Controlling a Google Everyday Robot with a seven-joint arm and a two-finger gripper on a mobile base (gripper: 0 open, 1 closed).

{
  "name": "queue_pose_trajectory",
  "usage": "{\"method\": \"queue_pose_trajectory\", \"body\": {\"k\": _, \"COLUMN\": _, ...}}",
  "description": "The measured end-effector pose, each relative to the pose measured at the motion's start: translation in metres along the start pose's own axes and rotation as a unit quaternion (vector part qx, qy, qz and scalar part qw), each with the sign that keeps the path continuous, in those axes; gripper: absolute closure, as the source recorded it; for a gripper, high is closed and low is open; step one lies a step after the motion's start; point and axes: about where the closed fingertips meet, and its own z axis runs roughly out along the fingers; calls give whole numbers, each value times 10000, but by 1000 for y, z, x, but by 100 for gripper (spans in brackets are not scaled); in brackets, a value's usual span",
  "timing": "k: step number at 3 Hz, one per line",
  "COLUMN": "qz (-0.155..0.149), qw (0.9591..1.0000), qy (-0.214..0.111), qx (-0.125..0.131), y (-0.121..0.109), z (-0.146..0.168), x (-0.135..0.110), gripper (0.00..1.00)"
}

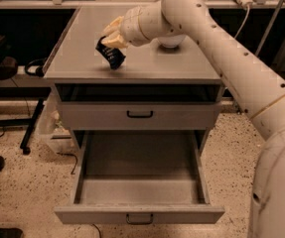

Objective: Pick rxbar blueberry from middle drawer and place on counter

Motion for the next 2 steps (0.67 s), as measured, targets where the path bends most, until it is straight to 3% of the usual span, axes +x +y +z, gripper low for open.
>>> {"method": "queue_pose_trajectory", "body": {"k": 2, "qz": 20, "qw": 9998, "qy": 168, "qx": -105, "y": 0, "z": -9, "x": 26, "gripper": 35}}
